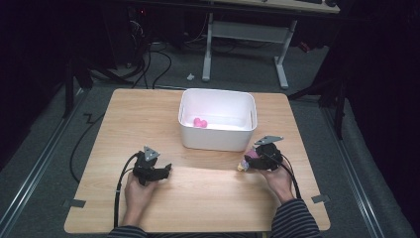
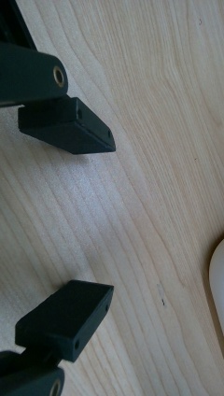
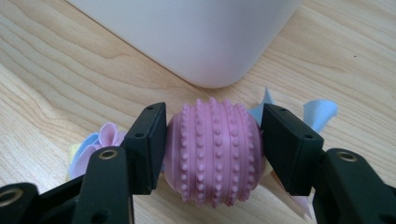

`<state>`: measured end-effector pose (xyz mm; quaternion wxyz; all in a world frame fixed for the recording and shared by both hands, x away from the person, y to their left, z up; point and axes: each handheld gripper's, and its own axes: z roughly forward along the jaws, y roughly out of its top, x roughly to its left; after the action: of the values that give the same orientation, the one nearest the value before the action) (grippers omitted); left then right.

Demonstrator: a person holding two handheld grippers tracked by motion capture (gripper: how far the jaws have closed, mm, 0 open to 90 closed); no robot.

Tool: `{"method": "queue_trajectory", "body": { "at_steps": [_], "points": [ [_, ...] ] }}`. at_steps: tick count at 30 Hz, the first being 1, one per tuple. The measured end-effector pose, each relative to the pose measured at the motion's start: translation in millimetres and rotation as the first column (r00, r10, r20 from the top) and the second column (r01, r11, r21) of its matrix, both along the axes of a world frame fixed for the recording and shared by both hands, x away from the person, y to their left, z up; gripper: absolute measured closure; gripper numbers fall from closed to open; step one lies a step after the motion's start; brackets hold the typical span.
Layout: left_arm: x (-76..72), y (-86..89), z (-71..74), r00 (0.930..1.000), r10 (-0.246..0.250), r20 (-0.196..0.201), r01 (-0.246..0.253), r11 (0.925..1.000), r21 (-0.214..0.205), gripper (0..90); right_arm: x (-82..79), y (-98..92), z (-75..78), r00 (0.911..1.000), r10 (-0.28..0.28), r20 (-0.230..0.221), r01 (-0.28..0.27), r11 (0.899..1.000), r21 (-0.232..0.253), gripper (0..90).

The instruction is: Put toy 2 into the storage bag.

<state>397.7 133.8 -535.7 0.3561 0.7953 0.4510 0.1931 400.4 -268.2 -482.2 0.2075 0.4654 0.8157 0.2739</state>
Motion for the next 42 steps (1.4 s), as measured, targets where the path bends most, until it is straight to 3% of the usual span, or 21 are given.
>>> {"method": "queue_trajectory", "body": {
  "at_steps": [15, 23, 29, 42],
  "points": [
    [0.0, 0.0, 0.0, 1.0, 0.0, 0.0, 0.0, 1.0, 0.0, 26.5, -14.6, -16.9, 22.7, 0.9999, 0.014, 0.003, -0.014, 0.998, 0.056, 42.7],
    [0.0, 0.0, 0.0, 1.0, 0.0, 0.0, 0.0, 1.0, 0.0, 26.4, -24.3, -26.3, 43.1, 0.9993, 0.032, 0.02, -0.033, 0.997, 0.076, 42.7],
    [0.0, -0.1, -0.1, 1.0, 0.0, 0.001, 0.0, 1.0, 0.0, 26.4, -26.5, -30.5, 47.8, 0.9993, 0.033, 0.016, -0.034, 0.996, 0.084, 42.7],
    [0.0, -0.1, -0.1, 1.0, 0.001, 0.001, -0.001, 1.0, -0.001, 26.4, -33.9, -37.6, 77.4, 0.9958, 0.057, 0.071, -0.063, 0.994, 0.088, 42.8]
  ]
}}
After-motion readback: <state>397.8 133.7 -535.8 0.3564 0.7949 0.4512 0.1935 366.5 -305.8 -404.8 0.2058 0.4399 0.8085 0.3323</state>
